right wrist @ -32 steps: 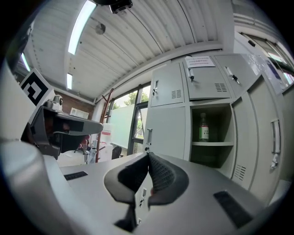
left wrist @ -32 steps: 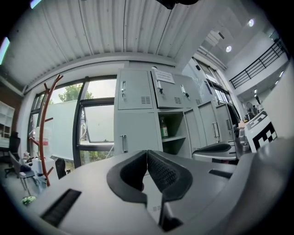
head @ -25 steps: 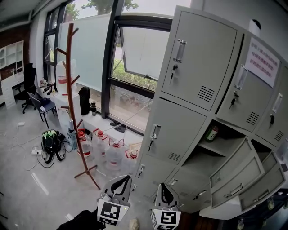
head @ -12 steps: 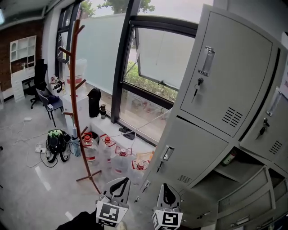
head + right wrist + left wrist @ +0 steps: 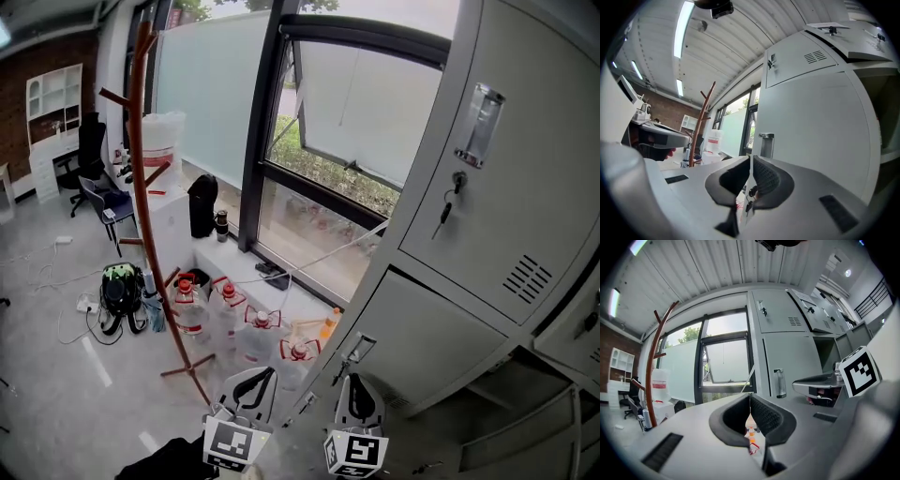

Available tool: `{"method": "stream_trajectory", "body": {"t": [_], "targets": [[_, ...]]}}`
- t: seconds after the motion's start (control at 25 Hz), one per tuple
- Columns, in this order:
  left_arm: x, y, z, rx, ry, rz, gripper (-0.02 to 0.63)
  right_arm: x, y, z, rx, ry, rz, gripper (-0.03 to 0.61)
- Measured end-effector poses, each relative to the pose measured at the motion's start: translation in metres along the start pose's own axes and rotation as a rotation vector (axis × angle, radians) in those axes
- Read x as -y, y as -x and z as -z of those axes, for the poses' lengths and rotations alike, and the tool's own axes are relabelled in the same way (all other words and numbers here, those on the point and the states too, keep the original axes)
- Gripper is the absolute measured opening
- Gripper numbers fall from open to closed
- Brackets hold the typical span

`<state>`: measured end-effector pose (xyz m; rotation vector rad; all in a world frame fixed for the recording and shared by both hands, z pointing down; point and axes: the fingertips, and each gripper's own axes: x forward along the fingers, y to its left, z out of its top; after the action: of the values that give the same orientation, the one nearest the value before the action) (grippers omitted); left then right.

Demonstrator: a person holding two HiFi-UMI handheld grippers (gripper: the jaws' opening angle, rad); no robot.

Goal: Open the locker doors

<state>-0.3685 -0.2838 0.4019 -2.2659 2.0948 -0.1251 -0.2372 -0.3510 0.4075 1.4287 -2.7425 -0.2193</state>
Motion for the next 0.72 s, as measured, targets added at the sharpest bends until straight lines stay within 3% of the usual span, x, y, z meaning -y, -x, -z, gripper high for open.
{"method": "stream_trajectory", "body": {"t": [0.08, 0.44, 0.72], "targets": [[-0.006, -0.010, 0.003, -0.007, 0.003, -0.004, 0.023, 0.002, -0.014, 0.001, 0.001, -0.001, -0.007, 0.074], [-0.021, -0.033, 0.021, -0.044, 0.025, -0.015, 0.023, 0.001, -0.057, 0.013, -0.036, 0.007, -0.040, 0.176], [-0.031, -0.038, 0.028, -0.054, 0.033, -0.029, 0.023, -0.006, -0.071, 0.019, -0.052, 0.018, -0.054, 0.190]]}}
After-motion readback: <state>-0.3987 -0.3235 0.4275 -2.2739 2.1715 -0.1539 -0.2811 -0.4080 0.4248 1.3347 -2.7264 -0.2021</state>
